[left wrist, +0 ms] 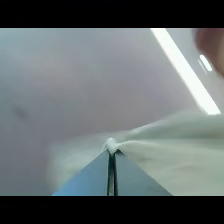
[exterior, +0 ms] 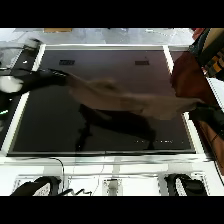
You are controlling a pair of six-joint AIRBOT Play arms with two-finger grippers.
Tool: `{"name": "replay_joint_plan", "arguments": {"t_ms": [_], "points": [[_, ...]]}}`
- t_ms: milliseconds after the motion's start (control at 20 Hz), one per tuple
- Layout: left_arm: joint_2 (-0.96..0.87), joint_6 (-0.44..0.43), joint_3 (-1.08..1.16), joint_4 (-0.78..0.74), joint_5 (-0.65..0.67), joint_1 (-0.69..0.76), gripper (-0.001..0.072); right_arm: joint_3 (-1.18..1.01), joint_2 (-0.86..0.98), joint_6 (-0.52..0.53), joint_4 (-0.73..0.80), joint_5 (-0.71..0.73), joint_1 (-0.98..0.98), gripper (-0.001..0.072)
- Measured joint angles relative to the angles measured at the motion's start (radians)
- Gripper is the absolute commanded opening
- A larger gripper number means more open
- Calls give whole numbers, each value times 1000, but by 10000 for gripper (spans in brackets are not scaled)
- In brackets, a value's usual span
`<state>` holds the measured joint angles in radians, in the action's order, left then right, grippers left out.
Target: Fold the clothes and pants, and hang the long-sleeved shirts on hangers.
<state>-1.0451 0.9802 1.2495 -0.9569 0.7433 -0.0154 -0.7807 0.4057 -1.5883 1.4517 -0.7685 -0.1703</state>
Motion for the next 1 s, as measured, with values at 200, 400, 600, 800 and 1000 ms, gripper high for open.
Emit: {"name": "replay_joint_plan", "arguments": {"t_ms": [200, 400, 600, 800, 1000], "points": [[256, 0, 1, -3, 13, -127, 13, -134, 27, -5, 27, -14, 1, 15], [468, 0, 2, -7, 11, -222, 13, -282, 17, -6, 35, -124, 1, 16], [627, 0, 2, -15, -7, -274, 13, -442, -35, 2, 9, -232, 0, 15], [688, 0, -6, -18, -10, -288, 13, -544, -53, 14, -56, -266, 0, 14], [619, 2, -66, -2, 17, -292, 13, -541, 57, 19, -115, -286, 0, 15]]}}
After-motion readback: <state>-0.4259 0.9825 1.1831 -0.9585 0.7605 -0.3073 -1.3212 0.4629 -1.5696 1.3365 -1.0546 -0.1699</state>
